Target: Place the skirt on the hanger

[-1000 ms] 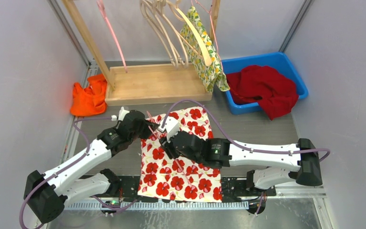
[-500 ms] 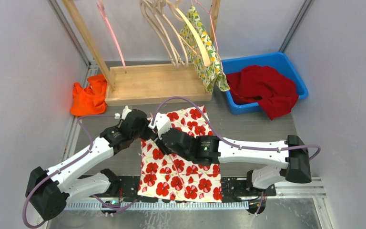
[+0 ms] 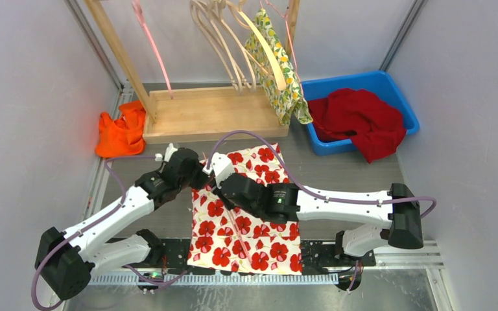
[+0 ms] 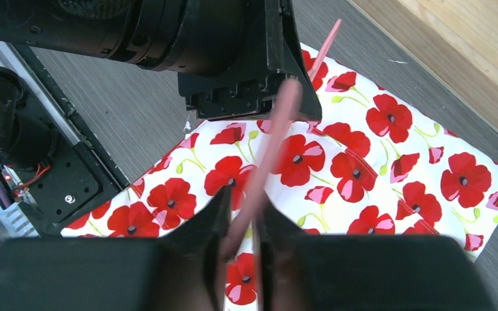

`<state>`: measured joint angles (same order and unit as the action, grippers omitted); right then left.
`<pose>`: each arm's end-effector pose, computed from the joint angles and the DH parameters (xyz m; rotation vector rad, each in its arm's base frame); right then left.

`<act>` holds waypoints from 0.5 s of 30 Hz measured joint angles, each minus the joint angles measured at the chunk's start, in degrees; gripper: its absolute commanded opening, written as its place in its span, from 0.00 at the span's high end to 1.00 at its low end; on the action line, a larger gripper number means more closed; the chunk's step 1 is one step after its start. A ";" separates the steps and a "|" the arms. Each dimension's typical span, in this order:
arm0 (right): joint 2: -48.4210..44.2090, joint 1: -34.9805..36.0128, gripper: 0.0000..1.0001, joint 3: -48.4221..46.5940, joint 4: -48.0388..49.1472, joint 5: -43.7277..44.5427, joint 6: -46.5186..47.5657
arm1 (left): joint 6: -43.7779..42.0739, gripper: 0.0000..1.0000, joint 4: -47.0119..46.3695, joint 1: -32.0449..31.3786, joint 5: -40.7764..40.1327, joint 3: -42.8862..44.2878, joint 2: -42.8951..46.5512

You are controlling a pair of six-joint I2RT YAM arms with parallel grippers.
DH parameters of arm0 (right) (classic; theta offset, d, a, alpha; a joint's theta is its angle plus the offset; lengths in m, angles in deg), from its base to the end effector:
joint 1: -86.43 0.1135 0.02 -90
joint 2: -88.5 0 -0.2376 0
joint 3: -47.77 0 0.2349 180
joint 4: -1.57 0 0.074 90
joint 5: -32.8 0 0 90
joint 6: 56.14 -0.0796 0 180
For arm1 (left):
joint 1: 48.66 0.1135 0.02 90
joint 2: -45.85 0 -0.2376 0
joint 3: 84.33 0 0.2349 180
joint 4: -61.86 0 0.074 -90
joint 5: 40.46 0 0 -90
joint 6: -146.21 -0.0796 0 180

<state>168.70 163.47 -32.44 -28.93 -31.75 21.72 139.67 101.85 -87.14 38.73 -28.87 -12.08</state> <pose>0.1096 0.3238 0.2737 -0.8839 1.8874 0.4971 0.1978 -0.1382 0.2020 -1.0337 2.2293 -0.8328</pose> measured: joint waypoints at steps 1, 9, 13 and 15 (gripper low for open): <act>0.00 -0.04 0.92 0.00 -0.02 -0.22 0.00 | 0.00 1.00 -0.02 0.04 0.00 0.00 0.00; -0.07 -2.73 0.99 -0.39 -0.79 -3.93 -0.28 | -0.94 0.63 -0.11 1.42 0.72 0.00 0.09; -0.50 -5.51 0.99 -0.48 -4.33 -5.95 -0.20 | -3.43 0.43 0.37 2.21 2.86 0.68 0.76; -1.31 -7.02 0.99 -0.02 -5.81 -7.82 -0.17 | -4.76 0.42 0.52 2.25 3.72 1.46 1.33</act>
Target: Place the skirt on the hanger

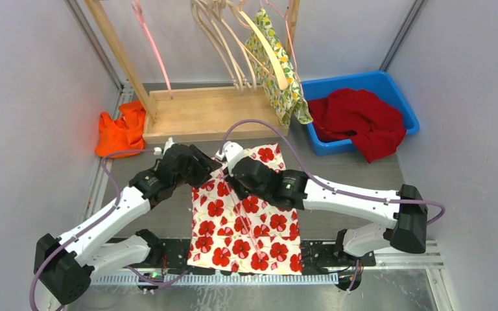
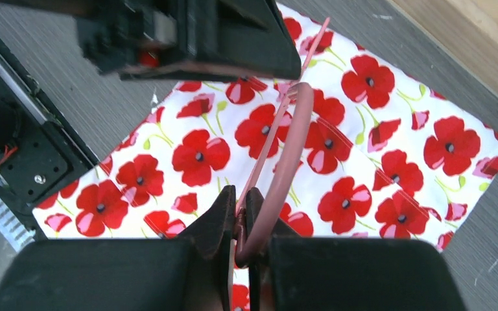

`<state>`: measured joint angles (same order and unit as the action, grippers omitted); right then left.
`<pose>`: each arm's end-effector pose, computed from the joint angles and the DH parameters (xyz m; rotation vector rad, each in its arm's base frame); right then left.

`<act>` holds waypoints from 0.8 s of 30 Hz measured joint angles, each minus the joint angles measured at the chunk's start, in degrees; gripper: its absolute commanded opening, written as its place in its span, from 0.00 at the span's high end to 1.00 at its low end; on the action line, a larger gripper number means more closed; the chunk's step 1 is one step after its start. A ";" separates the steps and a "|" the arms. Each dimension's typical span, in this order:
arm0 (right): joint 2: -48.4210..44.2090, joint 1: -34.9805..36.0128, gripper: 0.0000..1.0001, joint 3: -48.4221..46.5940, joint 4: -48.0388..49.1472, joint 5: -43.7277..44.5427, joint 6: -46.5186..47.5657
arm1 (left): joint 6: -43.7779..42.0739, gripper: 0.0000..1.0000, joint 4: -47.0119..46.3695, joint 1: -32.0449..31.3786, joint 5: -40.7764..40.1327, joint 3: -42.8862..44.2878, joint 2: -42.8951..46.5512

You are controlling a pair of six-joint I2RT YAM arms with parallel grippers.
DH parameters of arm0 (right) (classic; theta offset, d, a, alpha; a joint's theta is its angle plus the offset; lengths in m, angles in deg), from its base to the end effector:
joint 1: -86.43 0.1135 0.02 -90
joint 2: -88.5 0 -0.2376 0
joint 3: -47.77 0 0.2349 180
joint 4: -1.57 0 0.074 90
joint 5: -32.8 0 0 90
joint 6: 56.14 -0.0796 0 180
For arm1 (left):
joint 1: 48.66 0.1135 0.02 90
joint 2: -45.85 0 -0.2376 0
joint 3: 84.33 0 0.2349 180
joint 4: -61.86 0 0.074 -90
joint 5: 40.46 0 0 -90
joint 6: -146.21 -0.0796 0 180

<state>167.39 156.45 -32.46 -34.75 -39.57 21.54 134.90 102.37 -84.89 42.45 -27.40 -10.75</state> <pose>0.1360 0.3036 0.2662 -0.8992 1.9978 0.4937 0.2002 -0.1345 0.2145 -0.9472 2.2447 -0.8723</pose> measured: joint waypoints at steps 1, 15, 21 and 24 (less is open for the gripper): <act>-0.81 -0.68 0.99 0.74 -0.22 -0.90 0.00 | -0.74 0.42 0.00 0.04 0.46 0.42 0.31; -15.19 -0.83 0.99 16.37 6.58 -22.12 -3.82 | -11.52 0.45 6.19 0.35 3.72 7.50 8.09; -14.03 1.62 0.99 19.06 12.94 -29.44 -7.39 | -13.25 0.47 9.03 0.35 4.15 7.96 9.31; -12.22 3.50 0.99 19.98 17.40 -31.10 -9.16 | -13.29 0.47 9.97 0.35 4.15 7.96 9.66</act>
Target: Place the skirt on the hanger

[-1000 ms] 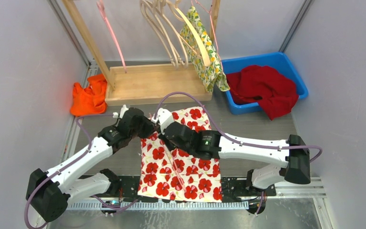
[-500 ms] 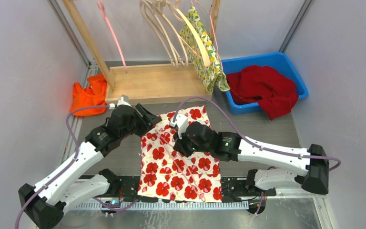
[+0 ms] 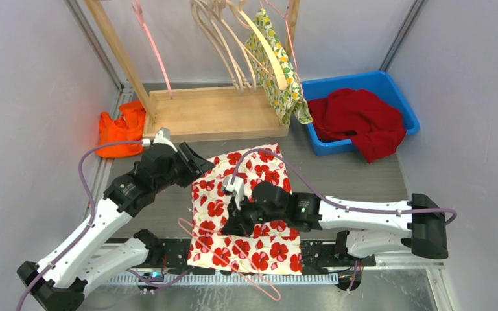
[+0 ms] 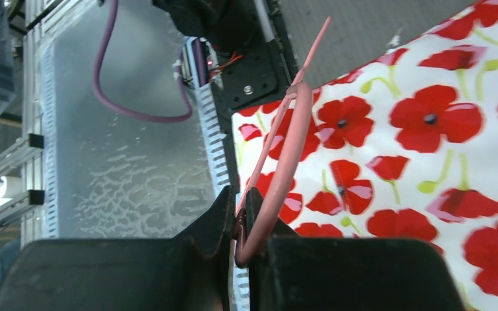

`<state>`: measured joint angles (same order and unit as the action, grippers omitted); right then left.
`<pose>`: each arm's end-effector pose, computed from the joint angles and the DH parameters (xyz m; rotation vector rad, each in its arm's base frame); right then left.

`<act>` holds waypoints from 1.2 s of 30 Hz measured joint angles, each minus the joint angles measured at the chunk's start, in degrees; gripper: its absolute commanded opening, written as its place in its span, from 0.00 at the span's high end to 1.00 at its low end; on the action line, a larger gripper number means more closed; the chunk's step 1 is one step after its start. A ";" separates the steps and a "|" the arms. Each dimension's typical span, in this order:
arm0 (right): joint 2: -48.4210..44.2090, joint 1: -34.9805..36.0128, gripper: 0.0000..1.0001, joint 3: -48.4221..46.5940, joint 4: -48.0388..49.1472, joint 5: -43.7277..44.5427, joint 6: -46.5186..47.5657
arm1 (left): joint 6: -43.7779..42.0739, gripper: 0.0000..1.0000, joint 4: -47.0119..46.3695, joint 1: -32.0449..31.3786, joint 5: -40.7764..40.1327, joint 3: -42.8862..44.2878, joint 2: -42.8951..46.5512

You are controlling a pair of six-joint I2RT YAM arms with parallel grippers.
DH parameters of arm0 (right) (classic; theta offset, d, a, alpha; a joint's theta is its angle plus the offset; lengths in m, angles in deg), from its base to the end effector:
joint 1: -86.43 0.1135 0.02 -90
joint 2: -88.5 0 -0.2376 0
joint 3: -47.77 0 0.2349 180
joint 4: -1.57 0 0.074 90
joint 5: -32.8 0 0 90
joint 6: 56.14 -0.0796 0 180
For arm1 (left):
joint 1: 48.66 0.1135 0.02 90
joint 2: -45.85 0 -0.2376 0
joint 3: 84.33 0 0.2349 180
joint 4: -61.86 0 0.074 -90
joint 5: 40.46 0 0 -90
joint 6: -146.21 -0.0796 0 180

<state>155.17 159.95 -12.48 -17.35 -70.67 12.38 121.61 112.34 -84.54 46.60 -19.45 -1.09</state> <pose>0.0662 0.2893 0.2406 -1.1349 1.9425 1.2259 0.1731 -0.1202 0.2769 -0.6177 2.2174 -0.9380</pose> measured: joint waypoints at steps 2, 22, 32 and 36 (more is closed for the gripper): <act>1.38 1.29 0.99 1.25 3.41 -0.79 -1.25 | 0.00 0.48 0.44 0.00 0.00 0.00 0.37; 7.67 7.04 0.99 10.88 24.50 -1.79 -8.74 | -0.11 0.49 1.51 0.00 -0.02 -0.02 0.63; 9.77 7.17 0.99 15.82 30.56 1.46 -9.05 | -0.11 0.49 1.44 0.00 0.00 -0.02 -0.70; 9.73 7.17 0.99 17.57 32.17 3.96 -9.42 | -0.15 0.50 1.44 0.00 0.00 -0.02 -0.94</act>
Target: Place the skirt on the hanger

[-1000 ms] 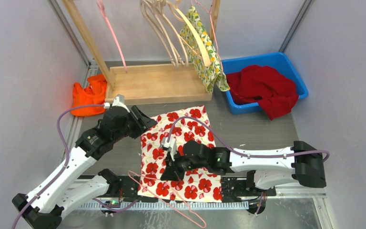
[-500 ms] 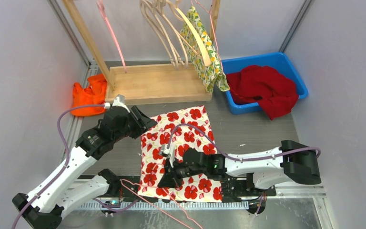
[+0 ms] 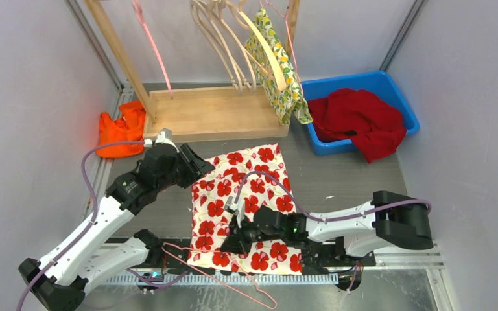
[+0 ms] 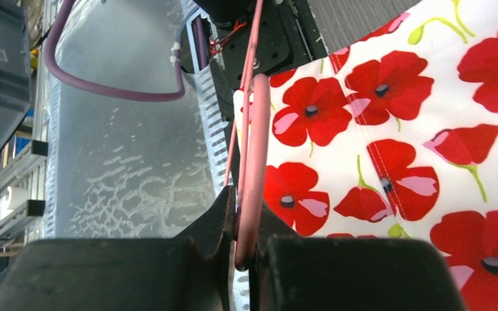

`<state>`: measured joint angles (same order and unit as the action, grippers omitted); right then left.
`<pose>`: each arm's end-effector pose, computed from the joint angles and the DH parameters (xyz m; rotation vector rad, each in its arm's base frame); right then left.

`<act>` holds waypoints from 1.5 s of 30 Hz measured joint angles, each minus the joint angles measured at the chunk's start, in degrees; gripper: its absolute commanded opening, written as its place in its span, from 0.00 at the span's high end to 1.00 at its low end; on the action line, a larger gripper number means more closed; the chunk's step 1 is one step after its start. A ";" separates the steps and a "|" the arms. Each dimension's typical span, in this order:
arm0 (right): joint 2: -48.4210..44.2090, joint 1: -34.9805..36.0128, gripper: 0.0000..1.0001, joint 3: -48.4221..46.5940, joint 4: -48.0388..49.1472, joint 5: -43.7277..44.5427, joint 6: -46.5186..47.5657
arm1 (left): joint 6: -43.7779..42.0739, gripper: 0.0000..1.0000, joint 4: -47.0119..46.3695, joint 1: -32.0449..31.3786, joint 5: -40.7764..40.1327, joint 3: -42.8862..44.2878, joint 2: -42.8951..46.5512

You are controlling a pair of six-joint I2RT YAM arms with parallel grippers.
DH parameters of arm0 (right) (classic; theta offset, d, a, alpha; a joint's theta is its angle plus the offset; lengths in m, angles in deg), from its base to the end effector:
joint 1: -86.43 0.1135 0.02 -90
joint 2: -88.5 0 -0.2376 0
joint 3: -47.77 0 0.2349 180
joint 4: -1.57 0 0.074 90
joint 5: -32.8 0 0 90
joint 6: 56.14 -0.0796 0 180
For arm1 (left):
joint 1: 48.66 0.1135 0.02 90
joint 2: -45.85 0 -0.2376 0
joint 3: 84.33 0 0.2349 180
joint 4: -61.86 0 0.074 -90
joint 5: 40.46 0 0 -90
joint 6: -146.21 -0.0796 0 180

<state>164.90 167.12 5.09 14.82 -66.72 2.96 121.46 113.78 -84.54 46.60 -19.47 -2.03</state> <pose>0.0359 0.3005 0.1607 -1.0481 1.9544 1.3746 0.1735 -0.1204 0.2704 -0.6235 2.2559 -0.9040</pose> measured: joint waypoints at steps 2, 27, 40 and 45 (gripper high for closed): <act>-0.26 0.00 0.99 0.92 0.85 0.96 -0.61 | -0.02 0.50 0.00 0.00 0.00 0.00 -0.13; -9.44 0.87 0.99 1.38 -13.46 12.09 -2.05 | -5.81 0.50 2.25 0.00 2.19 3.78 -5.07; -16.06 -4.44 0.99 3.52 -17.68 20.24 -2.08 | -6.38 0.50 3.02 0.00 3.04 3.78 -5.03; -14.69 -5.49 0.99 2.93 -17.97 19.41 -2.08 | -7.74 0.53 3.15 0.00 3.63 3.78 -5.35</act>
<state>150.21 161.63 8.02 -3.14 -47.31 0.89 113.72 116.93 -84.54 50.23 -15.69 -7.38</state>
